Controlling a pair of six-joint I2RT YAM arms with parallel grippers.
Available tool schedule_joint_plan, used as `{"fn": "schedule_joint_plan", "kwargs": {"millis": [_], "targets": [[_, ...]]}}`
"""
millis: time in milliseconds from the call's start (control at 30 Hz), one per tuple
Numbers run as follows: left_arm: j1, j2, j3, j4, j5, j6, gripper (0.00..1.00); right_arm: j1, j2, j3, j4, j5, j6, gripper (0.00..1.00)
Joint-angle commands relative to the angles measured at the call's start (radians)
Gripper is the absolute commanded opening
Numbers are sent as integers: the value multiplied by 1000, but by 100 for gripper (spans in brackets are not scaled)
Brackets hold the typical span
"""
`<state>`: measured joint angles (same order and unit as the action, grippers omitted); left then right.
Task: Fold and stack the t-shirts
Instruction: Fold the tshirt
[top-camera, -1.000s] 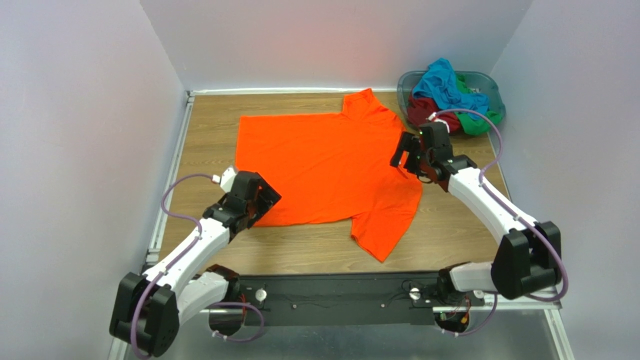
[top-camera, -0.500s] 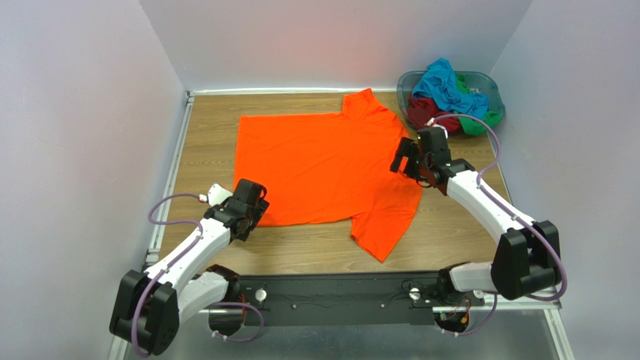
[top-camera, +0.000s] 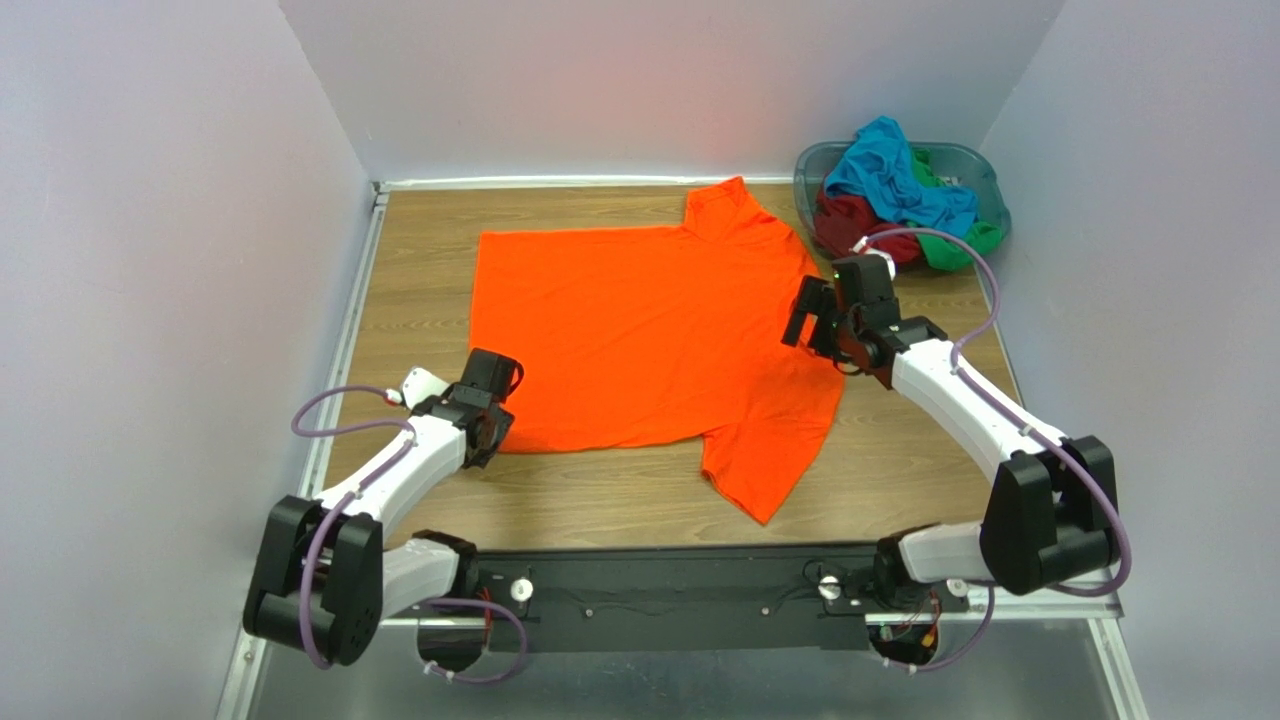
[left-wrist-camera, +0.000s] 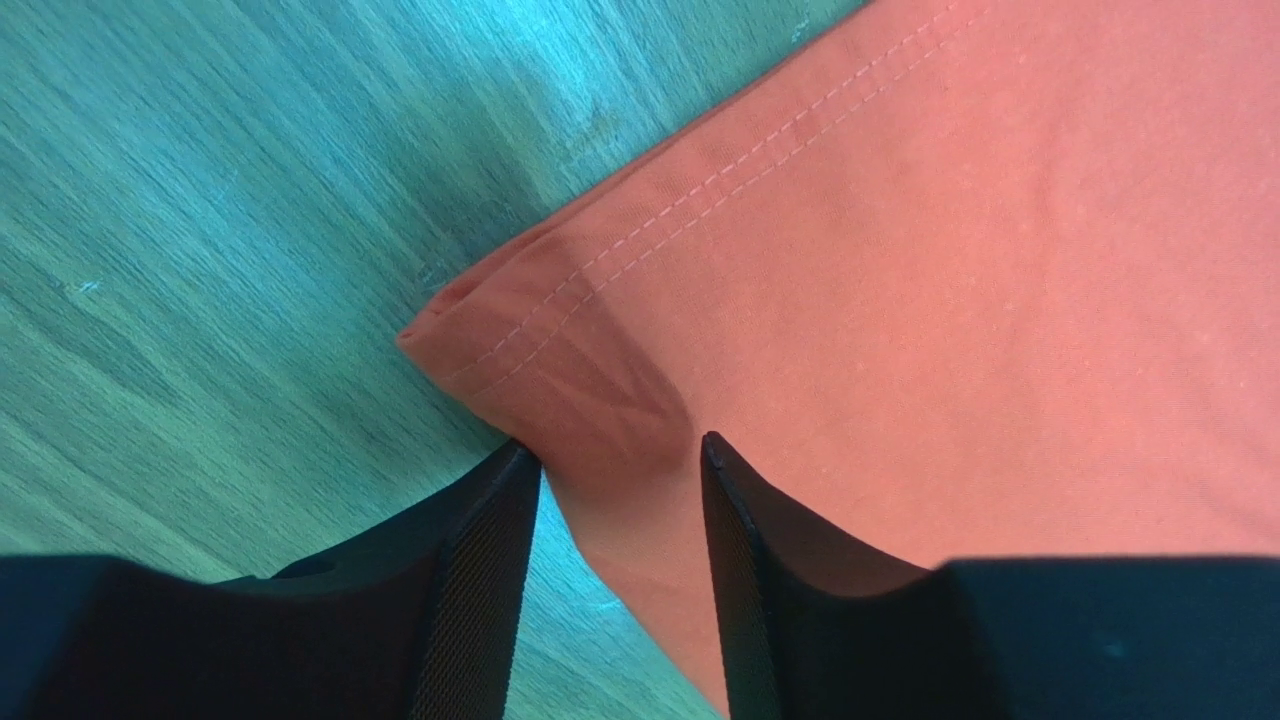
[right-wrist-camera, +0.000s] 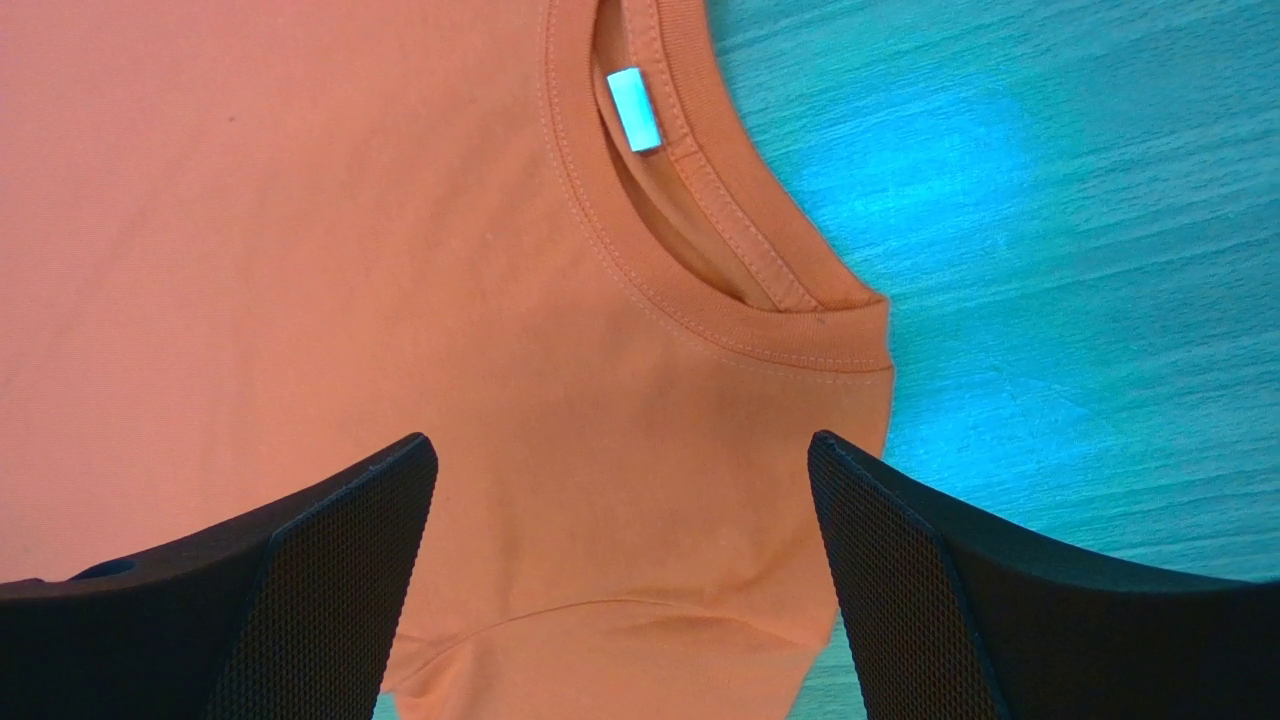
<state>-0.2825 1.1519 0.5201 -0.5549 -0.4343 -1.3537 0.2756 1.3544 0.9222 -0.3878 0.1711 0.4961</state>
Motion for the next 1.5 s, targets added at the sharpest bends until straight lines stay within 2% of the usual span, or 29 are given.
{"fn": "schedule_joint_plan", "kwargs": {"millis": [0, 133, 233, 267, 433, 533, 633, 800, 1100, 1267, 1433, 1467], "targets": [[11, 17, 0, -13, -53, -13, 51, 1, 12, -13, 12, 56, -11, 100], [14, 17, 0, -14, -53, -13, 43, 2, 18, -10, 12, 41, -10, 100], [13, 12, -2, -11, -47, -7, 29, 1, 15, -14, 12, 31, -11, 100], [13, 11, -3, -11, -44, -5, 29, 1, 14, -16, 10, 28, -11, 100], [13, -12, -11, -10, -44, -12, 1, 1, -8, -46, 12, -94, -68, 100], [13, -18, -14, -7, -41, -5, 0, 13, -43, -81, 7, -203, -88, 100], [13, -21, -15, -4, -34, 4, 0, 94, -75, -128, -37, -226, -80, 100], [14, -31, -17, 1, -23, 13, 0, 360, -84, -166, -124, -219, -5, 100], [14, -52, -29, 18, -11, 28, 0, 634, -87, -197, -246, -202, 61, 91], [14, -57, -20, 13, -4, 27, 0, 672, -25, -212, -247, -205, 65, 79], [16, -64, -23, 10, -23, 13, 0, 677, 20, -229, -244, -125, 61, 75], [16, -64, -22, 12, -23, 13, 0, 675, 32, -227, -244, -122, 58, 72]]}}
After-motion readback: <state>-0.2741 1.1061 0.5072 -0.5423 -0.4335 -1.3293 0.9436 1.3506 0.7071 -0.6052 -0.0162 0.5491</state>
